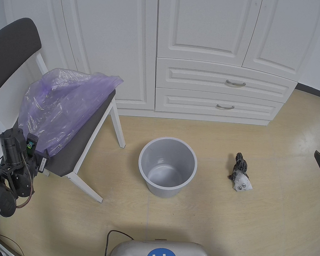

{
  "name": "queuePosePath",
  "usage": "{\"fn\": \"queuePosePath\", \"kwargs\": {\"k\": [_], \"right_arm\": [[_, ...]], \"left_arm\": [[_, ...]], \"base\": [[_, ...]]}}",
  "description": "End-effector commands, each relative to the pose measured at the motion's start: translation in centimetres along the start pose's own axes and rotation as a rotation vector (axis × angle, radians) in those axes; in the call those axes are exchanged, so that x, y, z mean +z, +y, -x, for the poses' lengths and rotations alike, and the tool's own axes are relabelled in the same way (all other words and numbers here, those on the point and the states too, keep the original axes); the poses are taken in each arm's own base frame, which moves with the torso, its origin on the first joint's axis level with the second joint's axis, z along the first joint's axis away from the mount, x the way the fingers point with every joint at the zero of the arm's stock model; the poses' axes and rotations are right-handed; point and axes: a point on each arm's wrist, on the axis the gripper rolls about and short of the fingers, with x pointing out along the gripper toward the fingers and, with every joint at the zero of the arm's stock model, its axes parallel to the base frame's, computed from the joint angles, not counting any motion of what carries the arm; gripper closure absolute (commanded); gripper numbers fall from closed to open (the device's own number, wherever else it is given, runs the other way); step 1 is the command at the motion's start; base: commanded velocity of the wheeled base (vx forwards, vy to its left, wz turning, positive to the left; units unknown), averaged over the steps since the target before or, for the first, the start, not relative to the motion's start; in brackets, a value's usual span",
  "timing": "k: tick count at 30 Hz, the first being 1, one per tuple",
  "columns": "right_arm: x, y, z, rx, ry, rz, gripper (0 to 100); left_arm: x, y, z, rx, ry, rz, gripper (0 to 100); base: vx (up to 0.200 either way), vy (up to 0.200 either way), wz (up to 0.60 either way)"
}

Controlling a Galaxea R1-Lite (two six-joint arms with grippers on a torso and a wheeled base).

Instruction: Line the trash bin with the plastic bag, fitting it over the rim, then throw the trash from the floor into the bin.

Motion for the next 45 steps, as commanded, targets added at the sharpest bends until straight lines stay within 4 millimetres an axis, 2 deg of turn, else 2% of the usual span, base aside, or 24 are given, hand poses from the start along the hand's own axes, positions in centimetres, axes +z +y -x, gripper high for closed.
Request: {"fn": "queuePosePath", "kwargs": {"k": [1, 7, 8, 15, 20, 23, 29, 32, 40, 45], "right_arm": [[-0.1, 0.0, 0.2, 0.007, -0.002, 0.019, 0], [-0.2, 0.0, 0.2, 0.007, -0.002, 0.026, 0], [-0.2, 0.0, 0.2, 0.008, -0.002, 0.025, 0], [-0.2, 0.6, 1.0, 0.131, -0.015, 0.016, 0], [-0.4, 0.7, 1.0, 0.140, -0.011, 0.016, 0], [-0.3, 0.7, 1.0, 0.139, -0.016, 0.011, 0], [-0.1, 0.6, 0.9, 0.127, -0.017, -0.032, 0], [-0.2, 0.7, 0.7, 0.128, -0.006, -0.039, 0], [-0.6, 0.8, -0.3, 0.115, 0.042, -0.083, 0], [-1.8, 1.0, -1.5, 0.114, 0.122, -0.077, 0]], "left_arm": [[0.0, 0.0, -0.2, -0.006, -0.008, 0.015, 0], [0.6, 0.3, -0.4, 0.016, -0.037, 0.035, 0], [0.7, 0.3, -0.4, 0.020, -0.043, 0.039, 100], [0.9, 0.5, 0.0, 0.038, -0.082, 0.081, 100], [-1.7, 0.6, 2.0, 0.017, -0.062, 0.063, 100], [-2.6, 0.7, 2.7, 0.022, -0.073, 0.079, 100], [-3.8, 0.9, 5.1, -0.005, -0.129, 0.235, 100], [-3.4, 0.8, 5.7, -0.036, -0.156, 0.311, 100], [-3.1, 0.5, 5.5, -0.059, -0.169, 0.374, 100], [-1.5, -0.7, 3.4, -0.109, -0.206, 0.400, 100]], "base": [[0.000, 0.000, 0.00], [0.000, 0.000, 0.00], [0.000, 0.000, 0.00], [0.000, 0.000, 0.00], [0.000, 0.000, 0.00], [0.000, 0.000, 0.00], [0.000, 0.000, 0.00], [0.000, 0.000, 0.00], [0.000, 0.000, 0.00], [0.000, 0.000, 0.00]]}}
